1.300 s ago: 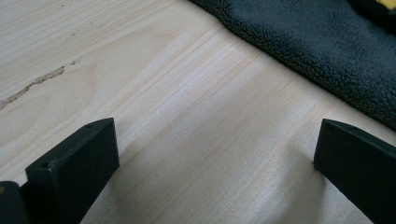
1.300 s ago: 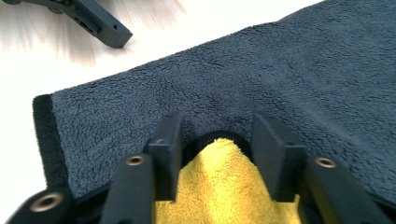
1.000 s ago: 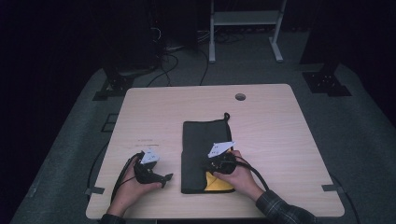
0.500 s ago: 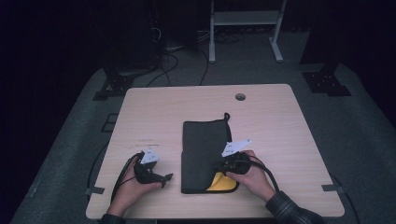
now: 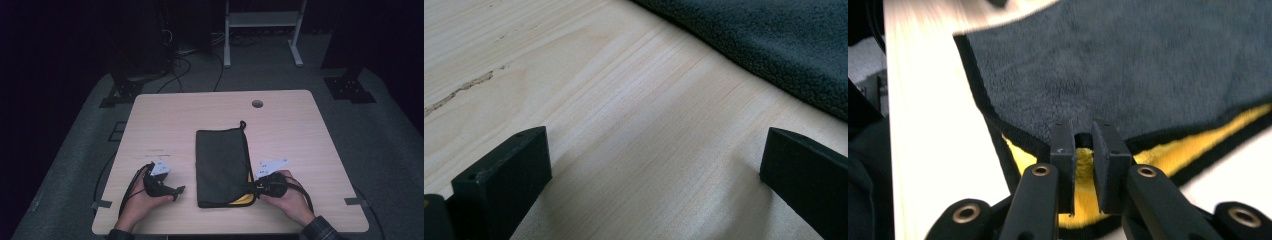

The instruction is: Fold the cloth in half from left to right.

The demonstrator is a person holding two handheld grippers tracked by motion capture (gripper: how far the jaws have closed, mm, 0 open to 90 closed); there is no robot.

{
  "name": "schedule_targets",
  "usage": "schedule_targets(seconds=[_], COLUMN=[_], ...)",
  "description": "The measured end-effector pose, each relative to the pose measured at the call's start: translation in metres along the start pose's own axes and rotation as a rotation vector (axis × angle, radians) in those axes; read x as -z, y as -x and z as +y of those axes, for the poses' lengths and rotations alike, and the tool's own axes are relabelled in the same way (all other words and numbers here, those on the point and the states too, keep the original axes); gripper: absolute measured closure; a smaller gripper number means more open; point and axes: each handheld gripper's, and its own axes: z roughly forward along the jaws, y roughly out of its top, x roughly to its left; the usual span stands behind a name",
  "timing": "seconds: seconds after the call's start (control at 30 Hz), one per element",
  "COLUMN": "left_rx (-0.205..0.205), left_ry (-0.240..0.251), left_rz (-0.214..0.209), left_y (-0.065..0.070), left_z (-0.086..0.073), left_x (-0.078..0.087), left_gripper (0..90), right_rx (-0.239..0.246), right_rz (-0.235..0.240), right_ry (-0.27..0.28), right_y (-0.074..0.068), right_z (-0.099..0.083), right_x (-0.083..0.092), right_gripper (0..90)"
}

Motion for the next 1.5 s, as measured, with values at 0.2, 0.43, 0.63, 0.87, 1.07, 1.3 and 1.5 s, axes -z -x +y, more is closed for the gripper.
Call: schedule_targets(seconds=[0.2, 0.43, 0.63, 0.87, 1.07, 1.3, 1.5], left_rx=[0.000, 0.000, 0.003, 0.003, -0.002, 0.032, 0.025], left_ry=[0.000, 0.000, 0.002, 0.001, 0.014, 0.048, 0.062], left_rz=[0.000, 0.000, 0.003, 0.003, -0.007, -0.029, -0.026], left_y=[0.000, 0.000, 0.000, 0.000, -0.002, -0.013, -0.020], left_z=[0.000, 0.000, 0.000, 0.000, 0.001, 0.016, 0.037], left_x=[0.000, 0.000, 0.000, 0.000, 0.001, 0.001, -0.004], left_gripper=[0.0, 0.0, 0.0, 0.0, 4.5, 19.1, 28.0], right_rx=[0.003, -0.041, -0.035, 0.040, 0.007, -0.035, -0.068], right_rz=[-0.010, -0.028, -0.090, -0.141, -0.130, -0.128, -0.136], right_ry=[-0.045, 0.027, 0.096, -0.026, 0.012, 0.065, 0.086], right_y=[0.000, -0.001, 0.002, -0.003, 0.001, 0.019, 0.043], right_z=[-0.014, -0.023, -0.015, -0.022, -0.021, -0.007, 0.008], right_x=[0.006, 0.025, 0.019, -0.002, 0.007, 0.011, 0.011], right_gripper=[73.7, 65.7, 60.1, 44.9, 38.6, 36.6, 38.5])
